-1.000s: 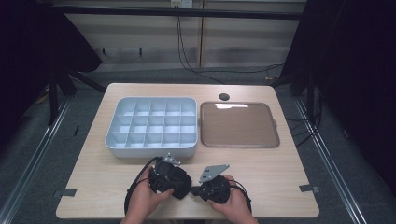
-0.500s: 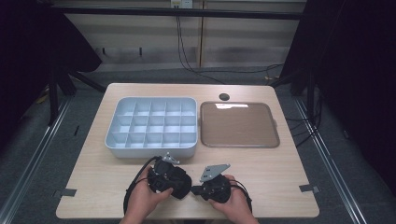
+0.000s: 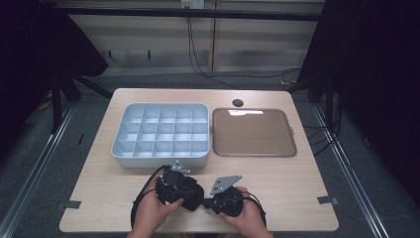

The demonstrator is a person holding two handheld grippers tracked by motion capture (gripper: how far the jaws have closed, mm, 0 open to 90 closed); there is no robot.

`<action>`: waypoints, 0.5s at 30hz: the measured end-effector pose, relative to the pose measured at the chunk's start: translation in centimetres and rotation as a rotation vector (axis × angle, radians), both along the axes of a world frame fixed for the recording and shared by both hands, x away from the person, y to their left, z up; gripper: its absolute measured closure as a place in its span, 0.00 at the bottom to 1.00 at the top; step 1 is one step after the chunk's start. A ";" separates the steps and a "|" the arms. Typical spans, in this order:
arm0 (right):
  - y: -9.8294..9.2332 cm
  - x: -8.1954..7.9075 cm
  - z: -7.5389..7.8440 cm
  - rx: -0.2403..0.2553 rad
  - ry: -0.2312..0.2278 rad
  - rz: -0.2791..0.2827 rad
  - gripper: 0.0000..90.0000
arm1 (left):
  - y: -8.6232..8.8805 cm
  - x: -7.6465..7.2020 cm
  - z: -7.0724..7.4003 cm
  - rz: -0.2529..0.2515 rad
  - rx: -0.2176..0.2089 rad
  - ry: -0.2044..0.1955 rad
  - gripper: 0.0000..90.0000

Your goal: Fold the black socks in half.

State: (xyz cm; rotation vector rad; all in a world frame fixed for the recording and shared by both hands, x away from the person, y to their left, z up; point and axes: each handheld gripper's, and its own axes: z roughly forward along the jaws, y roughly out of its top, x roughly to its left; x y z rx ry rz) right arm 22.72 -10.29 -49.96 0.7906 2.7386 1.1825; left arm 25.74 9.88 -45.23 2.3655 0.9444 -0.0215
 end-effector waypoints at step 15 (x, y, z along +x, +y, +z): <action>0.2 -0.1 0.0 -0.003 -0.007 -0.008 0.97 | -0.4 -0.2 -0.9 -0.023 -0.006 0.002 0.88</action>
